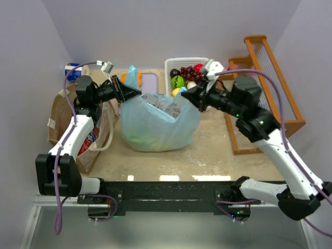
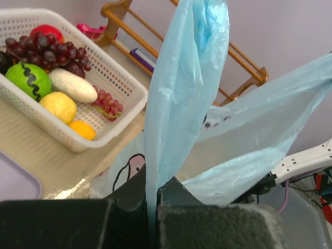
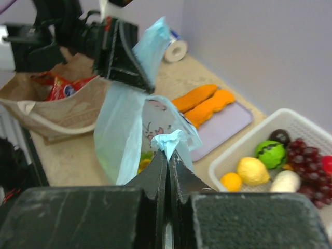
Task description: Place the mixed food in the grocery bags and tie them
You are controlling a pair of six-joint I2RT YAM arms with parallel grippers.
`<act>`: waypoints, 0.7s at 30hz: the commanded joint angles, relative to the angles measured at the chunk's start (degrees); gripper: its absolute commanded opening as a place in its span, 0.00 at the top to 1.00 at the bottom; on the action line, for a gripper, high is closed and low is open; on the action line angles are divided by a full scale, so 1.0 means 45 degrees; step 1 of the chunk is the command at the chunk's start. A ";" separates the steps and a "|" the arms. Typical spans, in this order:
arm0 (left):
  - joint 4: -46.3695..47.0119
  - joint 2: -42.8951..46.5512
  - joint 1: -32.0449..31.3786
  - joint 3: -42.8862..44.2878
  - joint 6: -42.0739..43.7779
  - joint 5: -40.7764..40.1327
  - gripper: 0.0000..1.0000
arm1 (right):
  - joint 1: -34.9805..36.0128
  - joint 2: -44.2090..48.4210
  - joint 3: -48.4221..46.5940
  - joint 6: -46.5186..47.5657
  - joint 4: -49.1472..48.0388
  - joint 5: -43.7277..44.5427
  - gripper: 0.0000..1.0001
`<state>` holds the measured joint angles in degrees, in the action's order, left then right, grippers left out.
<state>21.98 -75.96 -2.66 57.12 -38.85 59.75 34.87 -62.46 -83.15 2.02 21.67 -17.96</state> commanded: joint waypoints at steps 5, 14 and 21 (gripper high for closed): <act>-0.3476 -0.1867 0.0102 0.1913 0.2538 -0.0541 1.00 | 0.2016 -0.1822 0.0490 0.0646 -0.1881 -0.2434 1.00; -0.4123 -0.2397 0.0102 0.1976 0.3965 -0.0508 1.00 | 0.1238 -0.2018 0.0569 0.1679 -0.2705 -0.3094 0.01; -0.3712 -0.1967 0.0102 0.1584 0.4434 0.0686 1.00 | -0.1675 -0.3208 0.0141 0.2298 -0.3764 -0.9190 0.01</act>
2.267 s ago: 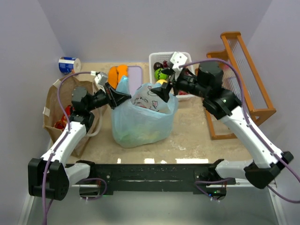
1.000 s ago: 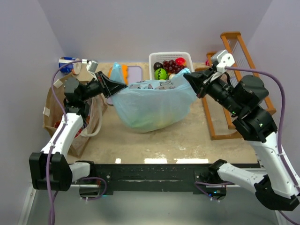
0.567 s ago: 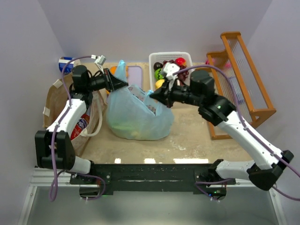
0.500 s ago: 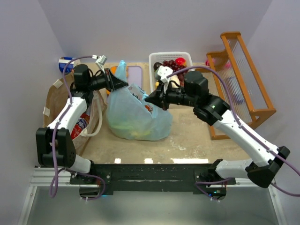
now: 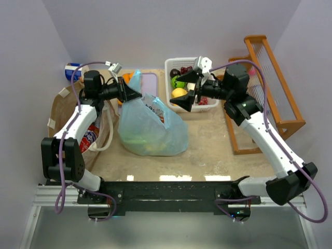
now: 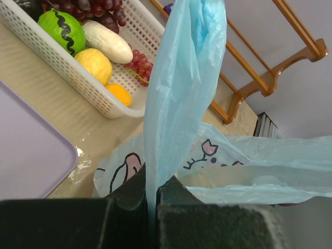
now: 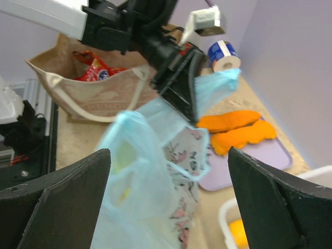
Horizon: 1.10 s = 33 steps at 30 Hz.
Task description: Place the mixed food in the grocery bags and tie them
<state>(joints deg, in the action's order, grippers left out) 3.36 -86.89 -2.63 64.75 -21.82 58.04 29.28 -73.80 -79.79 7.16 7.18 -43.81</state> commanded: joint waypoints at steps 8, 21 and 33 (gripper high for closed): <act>0.0192 0.0501 0.0097 -0.0151 0.0963 0.1301 1.00 | -0.0451 -0.2114 -0.2386 0.2980 0.1920 -0.7018 0.01; 0.0172 0.0774 0.0058 -0.0209 0.0983 0.1457 1.00 | -0.0471 -0.1704 -0.1585 0.0439 0.0375 -0.7921 0.01; -0.0042 0.0833 -0.0391 -0.0229 0.1295 0.1418 1.00 | 0.0427 -0.3971 -0.4028 0.5285 0.6648 -0.5498 0.01</act>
<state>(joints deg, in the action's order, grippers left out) 2.79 -84.73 -3.86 63.86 -17.72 63.09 29.93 -90.43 -96.01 24.82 29.61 -71.88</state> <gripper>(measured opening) 0.018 0.986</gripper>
